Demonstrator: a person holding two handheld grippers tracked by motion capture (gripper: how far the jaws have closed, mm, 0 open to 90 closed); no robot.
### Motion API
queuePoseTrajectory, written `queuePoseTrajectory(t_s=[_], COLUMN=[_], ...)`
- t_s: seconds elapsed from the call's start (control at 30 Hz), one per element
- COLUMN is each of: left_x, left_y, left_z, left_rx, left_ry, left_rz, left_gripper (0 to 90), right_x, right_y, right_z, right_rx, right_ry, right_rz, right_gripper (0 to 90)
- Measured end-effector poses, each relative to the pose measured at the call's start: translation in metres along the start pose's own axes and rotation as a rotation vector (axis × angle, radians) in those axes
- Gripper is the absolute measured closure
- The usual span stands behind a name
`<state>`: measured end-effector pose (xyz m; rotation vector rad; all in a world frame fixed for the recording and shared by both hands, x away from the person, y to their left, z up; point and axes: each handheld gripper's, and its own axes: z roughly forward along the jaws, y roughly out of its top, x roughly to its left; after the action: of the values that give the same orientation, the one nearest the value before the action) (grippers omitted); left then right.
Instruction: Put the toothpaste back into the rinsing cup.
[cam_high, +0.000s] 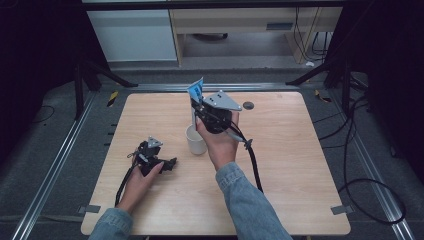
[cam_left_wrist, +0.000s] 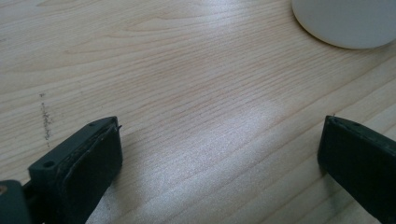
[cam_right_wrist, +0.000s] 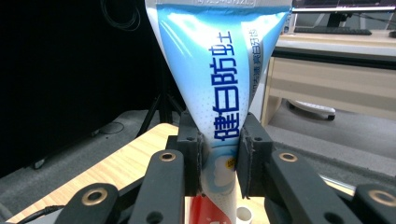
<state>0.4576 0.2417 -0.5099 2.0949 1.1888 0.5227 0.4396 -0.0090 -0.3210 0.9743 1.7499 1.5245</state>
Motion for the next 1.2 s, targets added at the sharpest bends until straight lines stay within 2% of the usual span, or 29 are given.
queuePoseTrajectory(t_s=[0.27, 0.53, 1.2], left_x=[0.0, 0.0, 0.0], left_y=[0.0, 0.0, 0.0], left_z=[0.0, 0.0, 0.0], left_rx=[0.003, 0.003, 0.004], left_ry=[-0.001, -0.002, -0.002], left_rz=[0.005, 0.005, 0.006], left_gripper=[0.0, 0.0, 0.0], right_x=[-0.003, -0.006, -0.009], right_y=[-0.014, -0.02, -0.035], right_z=[0.01, 0.018, 0.027], right_rx=[0.012, 0.019, 0.041], right_ry=[0.002, 0.001, -0.001], right_rz=[0.013, 0.021, 0.042], right_gripper=[73.8, 73.8, 73.8])
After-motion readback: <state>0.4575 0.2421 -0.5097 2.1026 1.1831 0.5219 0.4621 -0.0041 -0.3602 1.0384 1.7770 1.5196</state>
